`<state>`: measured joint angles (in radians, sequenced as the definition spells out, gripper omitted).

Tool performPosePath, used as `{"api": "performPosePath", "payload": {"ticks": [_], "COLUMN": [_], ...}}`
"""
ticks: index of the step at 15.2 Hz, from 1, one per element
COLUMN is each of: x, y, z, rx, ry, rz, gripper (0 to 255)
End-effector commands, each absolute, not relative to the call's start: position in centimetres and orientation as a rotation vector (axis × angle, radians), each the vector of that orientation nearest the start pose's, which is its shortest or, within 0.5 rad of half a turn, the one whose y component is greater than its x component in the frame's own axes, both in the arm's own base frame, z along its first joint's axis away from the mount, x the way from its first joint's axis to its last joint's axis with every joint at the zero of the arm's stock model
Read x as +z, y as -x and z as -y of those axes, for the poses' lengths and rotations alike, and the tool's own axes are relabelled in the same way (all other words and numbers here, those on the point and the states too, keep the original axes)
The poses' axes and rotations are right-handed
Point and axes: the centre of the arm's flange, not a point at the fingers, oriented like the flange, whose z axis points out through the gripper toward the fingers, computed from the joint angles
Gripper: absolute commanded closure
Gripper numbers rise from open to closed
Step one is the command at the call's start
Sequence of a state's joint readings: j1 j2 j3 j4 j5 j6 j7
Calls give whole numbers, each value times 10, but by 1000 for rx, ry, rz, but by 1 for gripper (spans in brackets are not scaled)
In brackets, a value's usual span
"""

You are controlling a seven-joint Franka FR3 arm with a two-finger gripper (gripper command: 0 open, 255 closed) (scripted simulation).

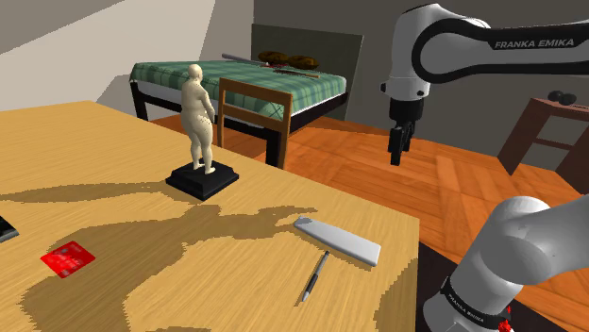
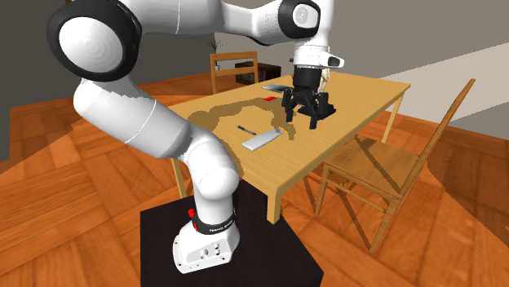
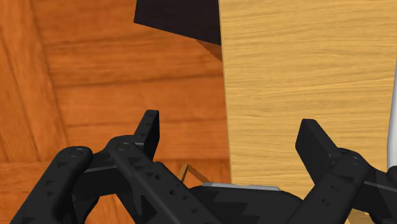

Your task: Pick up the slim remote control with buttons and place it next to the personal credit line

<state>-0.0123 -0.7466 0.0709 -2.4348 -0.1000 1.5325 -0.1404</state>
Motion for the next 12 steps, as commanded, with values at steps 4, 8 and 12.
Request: {"api": "performPosePath", "payload": {"ticks": [4, 8, 12], "x": [520, 495, 471], "y": [-311, -316, -320], "z": [-43, -86, -130], "rx": [265, 259, 253], "ry": [3241, 3220, 3199], "rz": [310, 330, 349], "gripper": [0, 0, 0]}}
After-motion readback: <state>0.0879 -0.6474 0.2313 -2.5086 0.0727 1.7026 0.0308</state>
